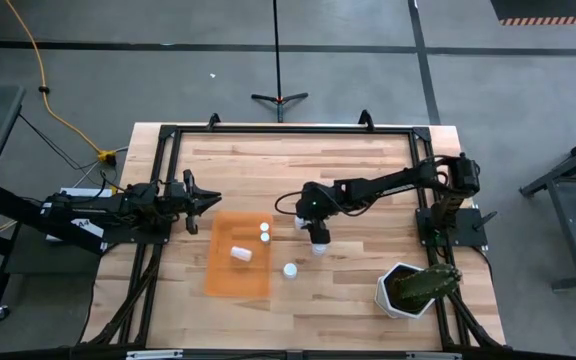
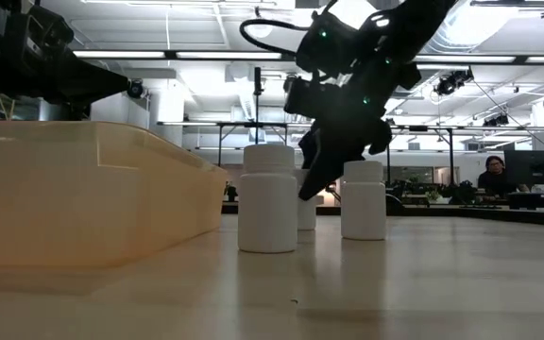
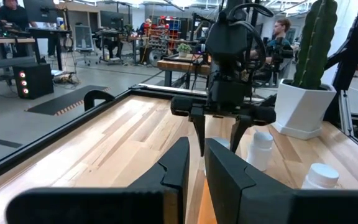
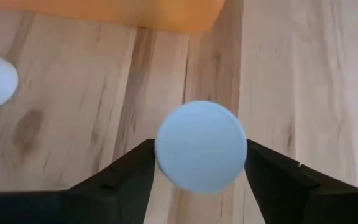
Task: Pick and place pill bottles into a basket
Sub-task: Put the top white pill bottle into the orange bin
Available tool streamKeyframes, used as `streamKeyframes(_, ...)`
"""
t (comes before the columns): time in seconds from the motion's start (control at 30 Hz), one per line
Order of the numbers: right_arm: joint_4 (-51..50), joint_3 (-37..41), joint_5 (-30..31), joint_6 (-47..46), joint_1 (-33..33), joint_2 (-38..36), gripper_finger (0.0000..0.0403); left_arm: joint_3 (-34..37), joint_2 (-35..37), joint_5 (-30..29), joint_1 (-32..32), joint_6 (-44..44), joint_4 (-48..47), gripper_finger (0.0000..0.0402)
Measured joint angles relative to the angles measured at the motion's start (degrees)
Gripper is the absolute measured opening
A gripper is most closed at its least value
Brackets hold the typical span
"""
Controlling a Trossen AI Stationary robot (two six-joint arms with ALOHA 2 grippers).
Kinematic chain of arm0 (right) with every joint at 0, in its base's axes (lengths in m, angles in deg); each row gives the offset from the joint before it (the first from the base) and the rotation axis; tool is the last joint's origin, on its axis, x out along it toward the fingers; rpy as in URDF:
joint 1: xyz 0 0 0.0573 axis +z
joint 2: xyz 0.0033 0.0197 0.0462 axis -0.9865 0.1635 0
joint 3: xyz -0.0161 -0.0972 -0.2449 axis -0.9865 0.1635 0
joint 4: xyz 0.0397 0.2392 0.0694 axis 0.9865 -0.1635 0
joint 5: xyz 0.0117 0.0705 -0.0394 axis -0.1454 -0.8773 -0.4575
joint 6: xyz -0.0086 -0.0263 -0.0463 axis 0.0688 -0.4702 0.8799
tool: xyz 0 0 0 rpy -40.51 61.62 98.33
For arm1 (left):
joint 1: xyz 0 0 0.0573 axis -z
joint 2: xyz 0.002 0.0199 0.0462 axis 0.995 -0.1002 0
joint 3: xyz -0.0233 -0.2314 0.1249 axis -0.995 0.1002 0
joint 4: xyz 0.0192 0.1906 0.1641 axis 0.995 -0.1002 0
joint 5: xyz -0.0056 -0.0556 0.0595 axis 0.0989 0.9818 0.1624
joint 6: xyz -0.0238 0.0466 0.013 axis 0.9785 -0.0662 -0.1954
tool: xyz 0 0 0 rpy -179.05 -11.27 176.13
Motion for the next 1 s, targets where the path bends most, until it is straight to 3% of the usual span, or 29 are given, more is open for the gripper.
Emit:
streamKeyframes(0.3,4.5,0.0,0.72,0.5,0.0,0.0,0.0156,0.0,0.01,-0.14,0.0,0.0,0.0,0.0088)
streamKeyframes(0.73,31.09,-0.26,-2.51,0.5,0.36,-0.44,0.0161,0.0,0.01,-0.12,-0.01,0.0,0.0,0.0088)
streamKeyframes(0.87,29.98,-2.25,-0.22,1.71,1.42,-0.5,0.0163,0.0,0.0,-0.12,-0.01,0.0,0.0,0.0088)
streamKeyframes(1.0,29.92,-4.69,-3.86,1.77,2.48,-0.5,0.0154,0.0,-0.01,-0.12,-0.01,0.0,0.0,0.0088)
